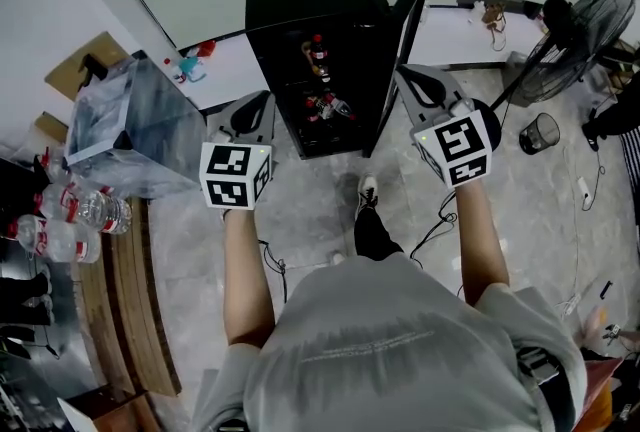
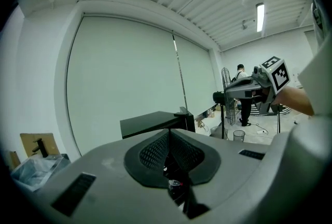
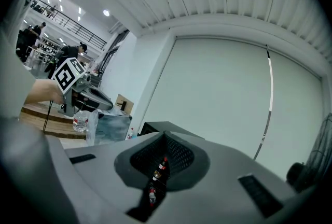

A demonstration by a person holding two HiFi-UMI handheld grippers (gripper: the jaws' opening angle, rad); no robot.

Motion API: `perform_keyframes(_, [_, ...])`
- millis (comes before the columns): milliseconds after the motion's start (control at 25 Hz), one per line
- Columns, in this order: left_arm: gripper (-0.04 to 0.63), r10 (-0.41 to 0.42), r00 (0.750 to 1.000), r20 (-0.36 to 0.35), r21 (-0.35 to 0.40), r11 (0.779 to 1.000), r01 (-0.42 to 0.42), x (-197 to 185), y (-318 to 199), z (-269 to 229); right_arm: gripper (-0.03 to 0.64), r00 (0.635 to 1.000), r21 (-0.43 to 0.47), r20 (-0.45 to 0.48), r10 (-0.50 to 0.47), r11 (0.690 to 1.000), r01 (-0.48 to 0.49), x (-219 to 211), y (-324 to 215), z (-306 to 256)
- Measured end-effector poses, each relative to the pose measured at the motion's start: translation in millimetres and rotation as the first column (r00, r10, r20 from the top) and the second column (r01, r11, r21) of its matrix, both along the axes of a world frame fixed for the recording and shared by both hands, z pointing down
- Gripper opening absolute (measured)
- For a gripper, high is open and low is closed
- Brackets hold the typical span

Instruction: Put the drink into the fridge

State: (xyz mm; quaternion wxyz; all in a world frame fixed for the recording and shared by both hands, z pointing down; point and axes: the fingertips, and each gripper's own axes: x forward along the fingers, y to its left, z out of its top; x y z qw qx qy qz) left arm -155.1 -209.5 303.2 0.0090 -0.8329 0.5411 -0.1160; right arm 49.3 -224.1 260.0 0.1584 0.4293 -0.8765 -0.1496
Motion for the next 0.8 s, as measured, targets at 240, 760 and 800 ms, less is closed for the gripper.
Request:
perform_keyframes(240, [0.015,-0.004,1.0,0.002,-0.014,1.0,0.004,-1,1,4,0.0,1.0,-0.012,0.006,0.001,1.0,-0.001,2,0,5])
perform_keyframes(760, [0.015,-0.014,1.0,-0.012,-0.018,1.0,0.014,-2,5,6,0.0,1.0,-0.012,0.006,-0.01,1.0,0.01,7,4,10])
perform_keyframes(800, [0.015,-0.014,1.0,-0.013,-0.019,1.0,0.014,-1,4,7,0.0,1.0,-0.014,0.007,-0.011,1.0,0.011,7,3,12])
